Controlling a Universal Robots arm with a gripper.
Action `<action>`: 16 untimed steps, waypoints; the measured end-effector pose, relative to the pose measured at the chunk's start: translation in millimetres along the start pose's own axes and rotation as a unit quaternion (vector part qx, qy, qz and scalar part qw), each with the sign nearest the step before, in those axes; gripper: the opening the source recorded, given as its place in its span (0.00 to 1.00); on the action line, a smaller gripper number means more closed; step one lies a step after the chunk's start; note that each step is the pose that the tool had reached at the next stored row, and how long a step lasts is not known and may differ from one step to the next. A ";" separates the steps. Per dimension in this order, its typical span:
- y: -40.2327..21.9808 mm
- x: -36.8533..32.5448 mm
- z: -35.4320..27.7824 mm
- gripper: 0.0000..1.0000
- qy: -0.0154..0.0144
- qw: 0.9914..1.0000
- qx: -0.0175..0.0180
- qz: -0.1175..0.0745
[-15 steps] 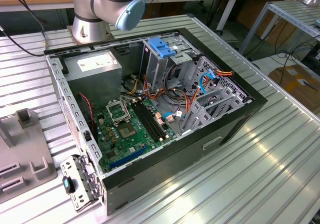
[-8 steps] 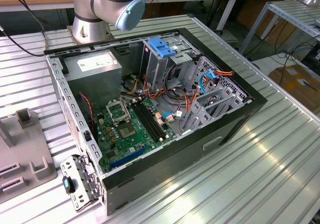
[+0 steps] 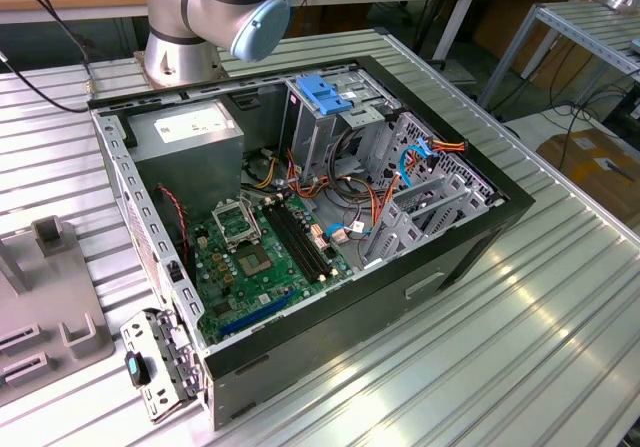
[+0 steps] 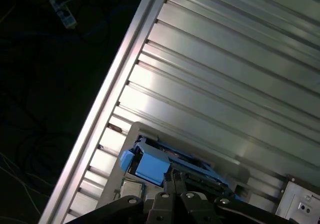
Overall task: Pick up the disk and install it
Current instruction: 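Pick up the disk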
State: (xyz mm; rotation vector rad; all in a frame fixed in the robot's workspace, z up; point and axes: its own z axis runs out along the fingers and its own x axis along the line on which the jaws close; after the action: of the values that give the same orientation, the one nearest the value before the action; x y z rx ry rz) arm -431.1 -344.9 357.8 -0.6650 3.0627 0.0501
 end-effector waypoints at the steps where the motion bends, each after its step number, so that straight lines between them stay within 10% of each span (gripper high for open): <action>1: 0.1 0.0 0.0 0.11 0.000 1.000 0.000 -0.003; 16: 0.4 -0.2 0.0 0.11 0.001 0.999 0.000 -0.038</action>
State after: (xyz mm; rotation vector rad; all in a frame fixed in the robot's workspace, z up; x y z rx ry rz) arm -431.1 -344.4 357.8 -0.7800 3.0367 0.0503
